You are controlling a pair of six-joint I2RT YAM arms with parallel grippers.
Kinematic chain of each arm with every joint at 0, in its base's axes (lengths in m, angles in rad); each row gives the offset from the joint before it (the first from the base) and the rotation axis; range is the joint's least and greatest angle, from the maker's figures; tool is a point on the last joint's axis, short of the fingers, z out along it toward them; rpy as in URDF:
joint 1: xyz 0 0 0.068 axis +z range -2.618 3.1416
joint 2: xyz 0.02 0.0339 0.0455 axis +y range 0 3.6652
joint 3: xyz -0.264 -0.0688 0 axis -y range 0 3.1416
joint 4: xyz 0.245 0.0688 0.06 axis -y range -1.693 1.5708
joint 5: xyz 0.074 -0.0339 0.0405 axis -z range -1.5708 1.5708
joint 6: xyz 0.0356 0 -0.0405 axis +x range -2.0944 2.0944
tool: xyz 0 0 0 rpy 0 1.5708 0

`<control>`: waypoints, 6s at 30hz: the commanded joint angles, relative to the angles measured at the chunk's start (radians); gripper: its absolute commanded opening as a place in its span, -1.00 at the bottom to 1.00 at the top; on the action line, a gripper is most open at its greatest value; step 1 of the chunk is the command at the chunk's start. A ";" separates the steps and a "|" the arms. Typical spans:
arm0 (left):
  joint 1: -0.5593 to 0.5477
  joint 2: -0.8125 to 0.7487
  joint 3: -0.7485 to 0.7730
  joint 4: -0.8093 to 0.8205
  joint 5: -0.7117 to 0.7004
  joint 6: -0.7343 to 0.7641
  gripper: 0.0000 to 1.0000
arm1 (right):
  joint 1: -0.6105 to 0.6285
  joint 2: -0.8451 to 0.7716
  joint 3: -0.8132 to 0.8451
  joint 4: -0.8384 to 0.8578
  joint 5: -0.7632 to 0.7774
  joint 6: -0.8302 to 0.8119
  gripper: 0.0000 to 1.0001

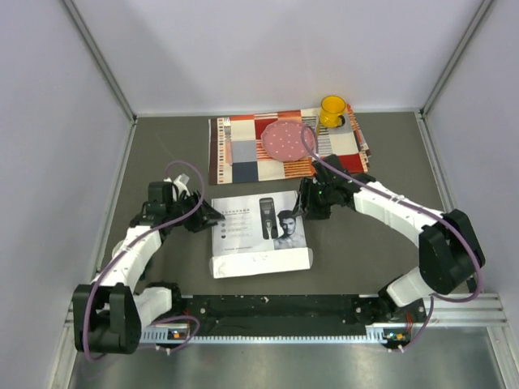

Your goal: Sort the hair-cutting tools

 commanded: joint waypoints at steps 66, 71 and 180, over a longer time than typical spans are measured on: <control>-0.241 0.432 0.426 -0.020 -0.289 -0.013 0.89 | -0.067 0.133 0.158 0.119 0.052 -0.186 0.77; -0.241 0.341 0.390 -0.111 -0.378 0.052 0.92 | -0.067 0.026 0.097 0.053 0.189 -0.207 0.80; -0.368 0.221 0.201 -0.244 -0.355 -0.066 -0.05 | -0.067 0.021 -0.059 -0.104 -0.029 -0.133 -0.39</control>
